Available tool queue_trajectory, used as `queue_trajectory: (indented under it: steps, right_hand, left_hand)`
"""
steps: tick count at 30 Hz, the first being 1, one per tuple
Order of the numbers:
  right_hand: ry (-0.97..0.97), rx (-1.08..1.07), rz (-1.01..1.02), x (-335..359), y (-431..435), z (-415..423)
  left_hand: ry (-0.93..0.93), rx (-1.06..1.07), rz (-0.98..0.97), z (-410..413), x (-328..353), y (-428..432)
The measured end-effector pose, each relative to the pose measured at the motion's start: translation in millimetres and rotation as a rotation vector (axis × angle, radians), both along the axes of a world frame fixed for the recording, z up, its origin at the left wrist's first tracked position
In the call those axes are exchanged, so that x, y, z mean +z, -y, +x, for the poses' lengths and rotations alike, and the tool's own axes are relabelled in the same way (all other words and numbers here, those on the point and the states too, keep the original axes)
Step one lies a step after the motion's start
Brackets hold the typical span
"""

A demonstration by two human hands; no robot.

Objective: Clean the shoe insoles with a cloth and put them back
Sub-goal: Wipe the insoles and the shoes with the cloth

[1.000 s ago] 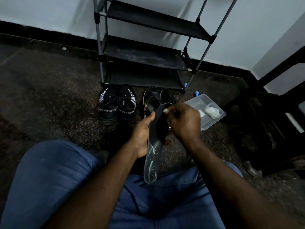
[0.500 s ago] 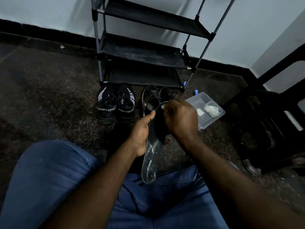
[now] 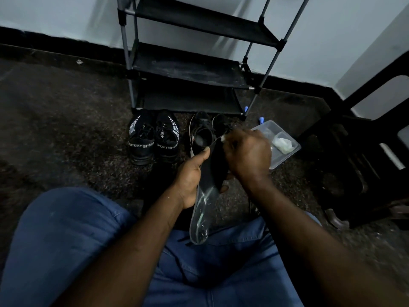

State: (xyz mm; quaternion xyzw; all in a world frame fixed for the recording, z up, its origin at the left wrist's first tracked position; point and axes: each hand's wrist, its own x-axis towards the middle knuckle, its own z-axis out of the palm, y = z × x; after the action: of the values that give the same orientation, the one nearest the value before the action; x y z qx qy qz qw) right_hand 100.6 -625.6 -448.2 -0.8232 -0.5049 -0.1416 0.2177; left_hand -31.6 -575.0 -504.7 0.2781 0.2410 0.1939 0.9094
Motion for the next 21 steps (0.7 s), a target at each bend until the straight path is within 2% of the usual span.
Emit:
queue_trajectory:
  steps: [2, 6, 11, 13, 16, 21]
  right_hand:
    - [-0.047, 0.019, 0.013, -1, 1, -1]
    - [0.117, 0.276, -0.091, -11, 16, -25]
    - [0.012, -0.016, -0.021, -4, 7, 0]
    - [0.02, 0.07, -0.042, -8, 12, -8]
    - [0.136, 0.229, -0.114, -13, 20, -23]
    - [0.032, -0.022, -0.027, -4, 10, 6]
  left_hand:
    - [-0.022, 0.011, -0.005, -1, 0, 2]
    - [-0.009, 0.039, -0.057, -2, 1, 0]
    - [-0.02, -0.005, 0.0, -1, 3, 4]
    - [-0.024, -0.01, -0.026, -2, 0, 5]
    - [-0.039, 0.011, -0.075, 0, -1, 2]
    - [-0.023, -0.018, -0.008, 0, -1, 3]
